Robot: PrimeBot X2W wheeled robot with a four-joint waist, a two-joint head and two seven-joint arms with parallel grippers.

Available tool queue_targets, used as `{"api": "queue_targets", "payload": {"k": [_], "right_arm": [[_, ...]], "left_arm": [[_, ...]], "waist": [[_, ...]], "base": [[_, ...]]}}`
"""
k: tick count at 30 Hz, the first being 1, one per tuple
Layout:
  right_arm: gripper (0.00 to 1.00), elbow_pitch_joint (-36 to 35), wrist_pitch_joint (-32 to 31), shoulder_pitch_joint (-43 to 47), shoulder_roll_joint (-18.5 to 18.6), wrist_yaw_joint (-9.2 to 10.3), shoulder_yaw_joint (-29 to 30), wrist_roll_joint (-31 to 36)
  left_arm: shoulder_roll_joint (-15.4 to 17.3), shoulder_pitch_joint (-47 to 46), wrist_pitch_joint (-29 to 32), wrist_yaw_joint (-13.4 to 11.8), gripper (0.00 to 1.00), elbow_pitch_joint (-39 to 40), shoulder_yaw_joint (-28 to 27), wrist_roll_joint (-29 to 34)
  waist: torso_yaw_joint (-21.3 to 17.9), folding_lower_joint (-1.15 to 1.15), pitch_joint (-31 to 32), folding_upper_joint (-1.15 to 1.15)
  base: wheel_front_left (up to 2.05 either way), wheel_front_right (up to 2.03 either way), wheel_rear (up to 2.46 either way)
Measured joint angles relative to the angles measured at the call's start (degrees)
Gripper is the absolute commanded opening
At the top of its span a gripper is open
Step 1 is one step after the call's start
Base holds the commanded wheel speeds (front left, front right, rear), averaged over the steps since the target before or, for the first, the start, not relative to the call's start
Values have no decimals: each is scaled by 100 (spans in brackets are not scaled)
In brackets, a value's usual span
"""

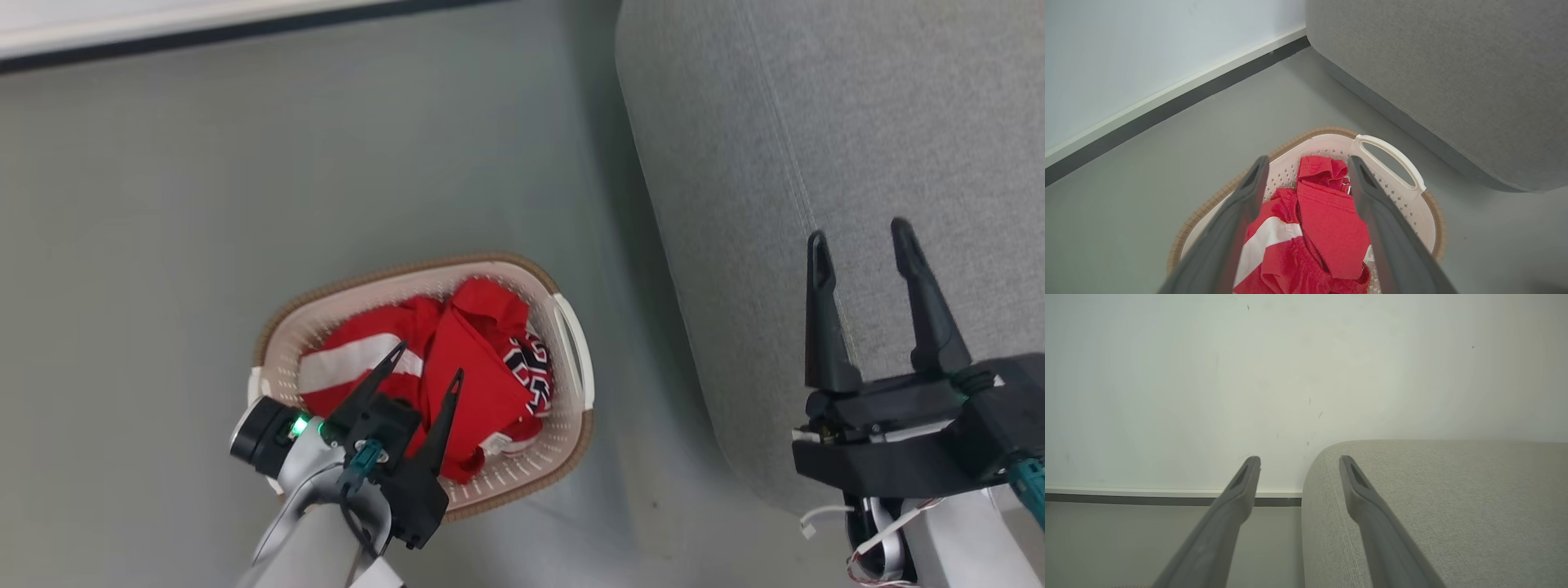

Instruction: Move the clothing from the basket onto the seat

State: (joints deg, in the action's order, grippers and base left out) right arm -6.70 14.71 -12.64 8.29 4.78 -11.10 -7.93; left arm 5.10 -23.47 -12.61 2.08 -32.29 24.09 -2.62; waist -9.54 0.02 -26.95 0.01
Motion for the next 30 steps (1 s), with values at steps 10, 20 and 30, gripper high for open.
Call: {"api": "queue_targets", "payload": {"k": [10, 20, 30], "right_arm": [[100, -544, 1, -399, -57, 0, 83, 71], [100, -1021, 1, -737, -67, 0, 178, 133], [100, -1473, 2, -1067, -130, 0, 180, 185]], "left_arm": [[11, -750, 197, 53, 100, -658, 190, 337], [8, -1594, 314, 145, 100, -1165, 424, 670], [157, -2353, 446, 154, 100, -1512, 408, 786]], "waist": [[-302, 0, -875, 0], [-515, -1, -1843, 0], [-647, -1, -2713, 0]], "base": [[0, 0, 0], [0, 0, 0], [0, 0, 0]]}}
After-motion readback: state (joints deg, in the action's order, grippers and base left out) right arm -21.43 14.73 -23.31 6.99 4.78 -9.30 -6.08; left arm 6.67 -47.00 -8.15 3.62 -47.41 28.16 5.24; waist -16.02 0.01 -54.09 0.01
